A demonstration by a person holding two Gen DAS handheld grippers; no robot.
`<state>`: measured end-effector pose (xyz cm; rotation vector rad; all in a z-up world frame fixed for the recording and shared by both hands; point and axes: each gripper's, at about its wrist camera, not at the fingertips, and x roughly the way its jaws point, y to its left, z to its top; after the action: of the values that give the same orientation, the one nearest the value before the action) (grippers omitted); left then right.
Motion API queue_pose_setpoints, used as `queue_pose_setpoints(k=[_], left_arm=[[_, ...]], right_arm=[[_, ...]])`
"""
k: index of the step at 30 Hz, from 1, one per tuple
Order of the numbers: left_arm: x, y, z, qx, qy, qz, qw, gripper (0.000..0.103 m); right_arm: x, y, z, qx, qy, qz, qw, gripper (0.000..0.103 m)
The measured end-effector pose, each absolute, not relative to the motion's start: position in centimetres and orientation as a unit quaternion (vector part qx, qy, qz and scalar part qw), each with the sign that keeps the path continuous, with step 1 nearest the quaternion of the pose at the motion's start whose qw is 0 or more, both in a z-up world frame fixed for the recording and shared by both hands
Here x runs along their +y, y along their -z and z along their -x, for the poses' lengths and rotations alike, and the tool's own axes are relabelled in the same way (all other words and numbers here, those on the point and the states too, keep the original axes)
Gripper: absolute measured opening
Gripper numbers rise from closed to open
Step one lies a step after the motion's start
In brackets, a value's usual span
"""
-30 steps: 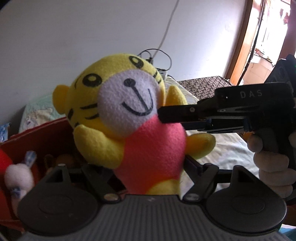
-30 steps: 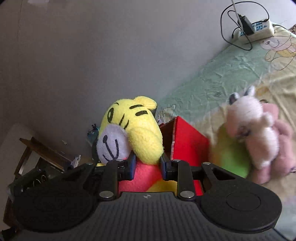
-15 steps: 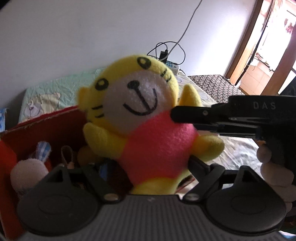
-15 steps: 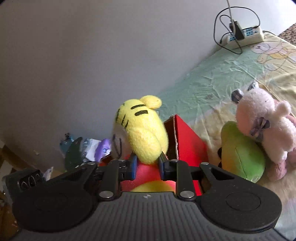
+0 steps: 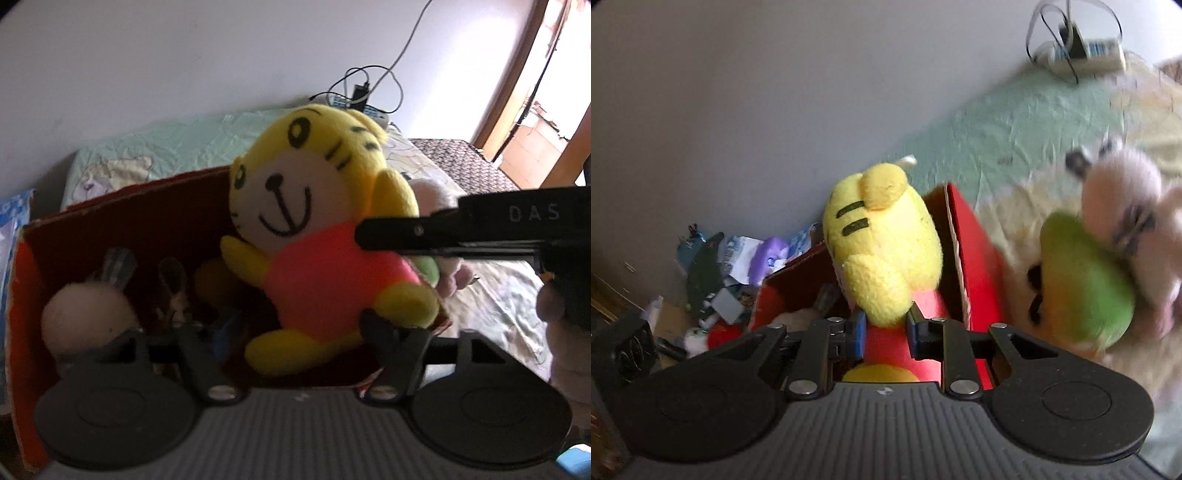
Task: Organize objects
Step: 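Carry the tiger plush with the right gripper and lower it into the red box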
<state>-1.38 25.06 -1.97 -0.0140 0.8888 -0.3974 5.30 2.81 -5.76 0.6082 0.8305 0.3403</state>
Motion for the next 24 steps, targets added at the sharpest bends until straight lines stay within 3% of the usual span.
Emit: queue_pose_setpoints(k=[8, 16, 20, 24], left_arm=[[26.2, 1.5, 1.0, 0.406, 0.186, 0.02, 0.895, 0.069], [25.3, 2.9, -1.2, 0.429, 0.152, -0.007, 0.89, 0.063], [25.2, 3.6, -1.9, 0.441, 0.147, -0.005, 0.885, 0.063], [25.1, 4.2, -2.7, 0.452, 0.14, -0.006, 0.881, 0.063]], right_arm=[[3.2, 5.2, -4.6, 0.41, -0.153, -0.26, 0.861, 0.024], [2.1, 4.1, -4.0, 0.361, -0.146, -0.258, 0.884, 0.039], [2.3, 3.1, -4.5, 0.321, -0.149, -0.246, 0.902, 0.036], [3.7, 3.2, -6.3, 0.318, -0.157, -0.224, 0.908, 0.025]])
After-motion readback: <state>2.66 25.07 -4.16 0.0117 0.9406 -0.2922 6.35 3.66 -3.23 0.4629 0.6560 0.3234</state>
